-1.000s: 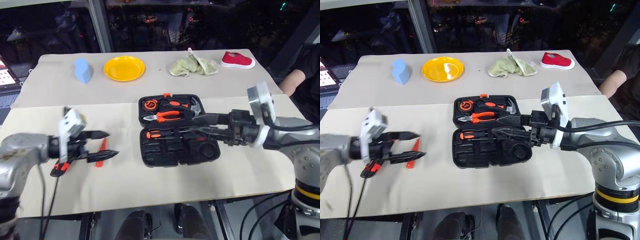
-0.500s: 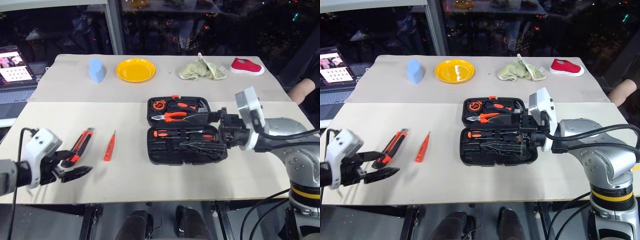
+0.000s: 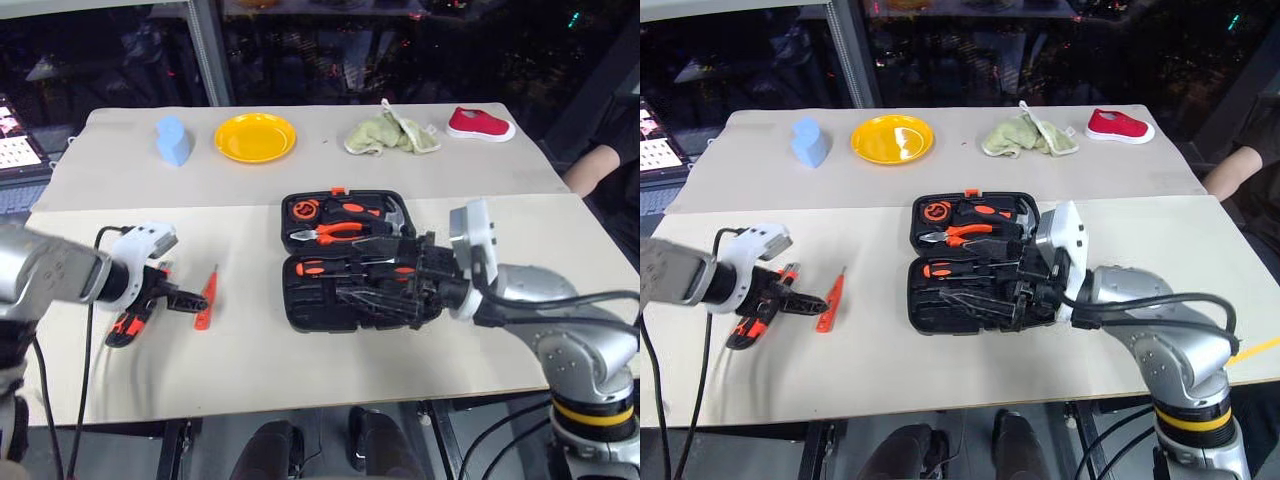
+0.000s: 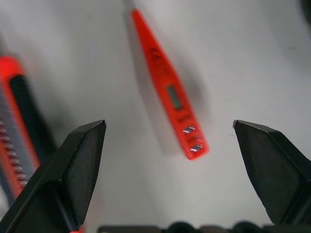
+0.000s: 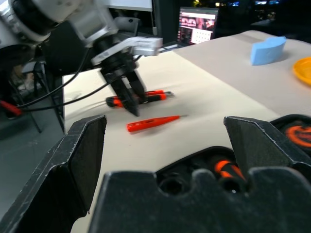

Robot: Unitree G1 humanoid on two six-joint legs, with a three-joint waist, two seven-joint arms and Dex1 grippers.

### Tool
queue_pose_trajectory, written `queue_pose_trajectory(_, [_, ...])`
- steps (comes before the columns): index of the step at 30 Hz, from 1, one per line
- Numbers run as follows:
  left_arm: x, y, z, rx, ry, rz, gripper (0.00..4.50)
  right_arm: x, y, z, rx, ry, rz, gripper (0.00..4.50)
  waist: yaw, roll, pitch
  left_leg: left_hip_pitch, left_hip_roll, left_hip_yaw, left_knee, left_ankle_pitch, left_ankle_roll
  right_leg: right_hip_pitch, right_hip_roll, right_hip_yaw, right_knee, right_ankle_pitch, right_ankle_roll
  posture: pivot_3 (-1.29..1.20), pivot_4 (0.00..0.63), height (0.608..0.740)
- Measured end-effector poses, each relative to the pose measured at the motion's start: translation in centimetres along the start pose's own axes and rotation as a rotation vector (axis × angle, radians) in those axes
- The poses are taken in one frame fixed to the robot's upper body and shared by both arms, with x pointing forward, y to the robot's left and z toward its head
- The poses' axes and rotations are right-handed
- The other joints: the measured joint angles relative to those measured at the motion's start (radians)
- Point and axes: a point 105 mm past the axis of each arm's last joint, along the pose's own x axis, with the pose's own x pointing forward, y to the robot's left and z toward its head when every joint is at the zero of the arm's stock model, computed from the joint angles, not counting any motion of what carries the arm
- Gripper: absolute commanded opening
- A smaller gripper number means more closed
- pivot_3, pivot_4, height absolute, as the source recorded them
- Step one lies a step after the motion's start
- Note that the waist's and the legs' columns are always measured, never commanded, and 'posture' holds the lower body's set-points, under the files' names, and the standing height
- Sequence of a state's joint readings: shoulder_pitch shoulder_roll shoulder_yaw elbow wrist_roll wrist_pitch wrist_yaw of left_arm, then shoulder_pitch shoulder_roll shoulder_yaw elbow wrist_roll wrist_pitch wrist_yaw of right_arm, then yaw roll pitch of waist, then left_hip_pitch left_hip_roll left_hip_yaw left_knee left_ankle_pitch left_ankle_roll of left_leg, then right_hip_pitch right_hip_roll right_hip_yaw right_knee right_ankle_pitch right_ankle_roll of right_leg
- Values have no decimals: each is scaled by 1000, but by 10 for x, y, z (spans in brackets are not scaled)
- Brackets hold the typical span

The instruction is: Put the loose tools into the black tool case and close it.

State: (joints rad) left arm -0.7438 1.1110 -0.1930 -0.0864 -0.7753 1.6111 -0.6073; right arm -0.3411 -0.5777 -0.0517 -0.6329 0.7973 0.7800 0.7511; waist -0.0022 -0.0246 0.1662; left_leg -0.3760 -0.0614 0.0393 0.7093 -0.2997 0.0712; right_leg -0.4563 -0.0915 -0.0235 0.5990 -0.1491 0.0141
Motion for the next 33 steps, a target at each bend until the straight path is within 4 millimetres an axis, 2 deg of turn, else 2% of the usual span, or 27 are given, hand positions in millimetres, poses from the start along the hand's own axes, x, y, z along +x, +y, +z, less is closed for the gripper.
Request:
queue_pose_trajectory(3, [9, -4, 7, -3, 31, -21, 4500, 0, 0, -1, 3, -11, -24, 4471, 2, 0, 0, 0, 0, 0, 0, 2, 3, 0, 0, 0, 1, 0, 0, 0, 150, 740])
queue_pose_trajectory(8, [28, -15, 5, -8, 105, -73, 4500, 0, -1, -3, 13, -15, -51, 4471, 3, 0, 0, 0, 0, 0, 0, 2, 3, -1, 0, 1, 3, 0, 0, 0, 150, 740])
queue_pose_trajectory(10, [30, -16, 5, -11, 121, -81, 4500, 0, -2, -4, 16, -15, -66, 4471, 0, 0, 0, 0, 0, 0, 0, 2, 3, -1, 0, 2, 4, 0, 0, 0, 150, 740])
queue_pose_trajectory(13, [32, -16, 3, -8, 139, -72, 3819, 0, -3, -3, 18, -17, -73, 4500, 0, 0, 0, 1, 0, 0, 1, 2, 3, -1, 0, 3, 5, -1, 0, 0, 150, 740])
queue_pose_trajectory(17, [35, -15, 0, -5, 153, -54, 2276, 0, -3, -3, 20, -20, -77, 4500, 0, 0, 0, 2, 0, 0, 1, 2, 3, -1, -1, 5, 7, -1, 0, 0, 150, 740])
queue_pose_trajectory(18, [35, -14, 0, -6, 155, -52, 2085, 0, -3, -3, 20, -20, -81, 4500, 1, 0, 0, 2, 0, 0, 1, 2, 3, -1, -1, 5, 7, -1, 0, 0, 150, 740])
queue_pose_trajectory(21, [37, -15, -1, -7, 163, -54, 923, 0, -4, -3, 20, -21, -90, 4500, 2, 0, 0, 2, 0, 0, 1, 2, 3, -1, -1, 6, 8, -1, 0, 0, 150, 740])
queue_pose_trajectory(23, [38, -18, -2, -8, 170, -72, 385, 0, -3, -2, 15, -22, -90, 4500, 2, 0, 0, 2, 0, 0, 1, 2, 3, -1, -1, 7, 8, -1, 0, 0, 150, 740])
queue_pose_trajectory(33, [39, -13, 0, -37, 173, -68, 384, -5, -3, -4, 11, -2, -103, 4500, 4, 0, 0, 3, 0, 1, 2, 3, 3, 0, -1, 7, 9, -2, -1, 0, 150, 740])
